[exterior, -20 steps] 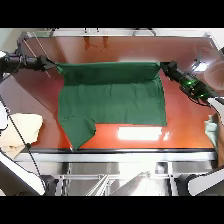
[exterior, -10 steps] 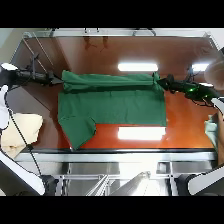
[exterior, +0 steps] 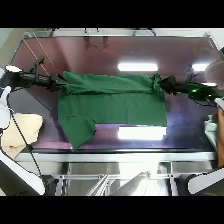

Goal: Fold the shirts.

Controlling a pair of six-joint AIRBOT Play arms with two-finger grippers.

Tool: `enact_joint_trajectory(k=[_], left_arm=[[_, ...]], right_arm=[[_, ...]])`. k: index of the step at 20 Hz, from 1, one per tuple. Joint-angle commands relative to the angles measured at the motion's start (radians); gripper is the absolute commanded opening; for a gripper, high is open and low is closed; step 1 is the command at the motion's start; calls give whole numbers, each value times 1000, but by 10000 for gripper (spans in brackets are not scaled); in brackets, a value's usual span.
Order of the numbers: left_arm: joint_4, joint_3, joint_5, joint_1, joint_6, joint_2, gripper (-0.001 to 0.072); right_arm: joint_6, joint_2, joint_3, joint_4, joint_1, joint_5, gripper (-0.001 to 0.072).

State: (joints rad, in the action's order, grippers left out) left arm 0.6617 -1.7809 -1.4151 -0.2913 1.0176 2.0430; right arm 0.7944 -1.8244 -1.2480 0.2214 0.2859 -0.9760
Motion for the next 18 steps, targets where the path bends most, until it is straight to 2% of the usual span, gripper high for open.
enact_joint_trajectory(k=[1,3,4,5,7,9,12,18], left_arm=[[0,-60,-204,-53,105,-1,666],[3,0,-350,-86,162,-19,664],[11,82,-379,-100,163,-53,641],[47,190,-375,-116,148,-103,584],[161,412,-289,-150,118,-217,586],[288,585,-212,-188,111,-307,587],[298,725,-125,-250,113,-393,587],[300,802,-114,-253,137,-451,587]], right_arm=[[55,84,-1,77,87,-135,337],[164,147,5,294,146,-229,337],[211,175,24,399,166,-274,337],[241,204,57,498,182,-312,337],[282,251,150,631,201,-323,338],[283,269,249,657,216,-319,346],[271,266,342,646,202,-274,346],[280,234,378,627,79,-202,345]])
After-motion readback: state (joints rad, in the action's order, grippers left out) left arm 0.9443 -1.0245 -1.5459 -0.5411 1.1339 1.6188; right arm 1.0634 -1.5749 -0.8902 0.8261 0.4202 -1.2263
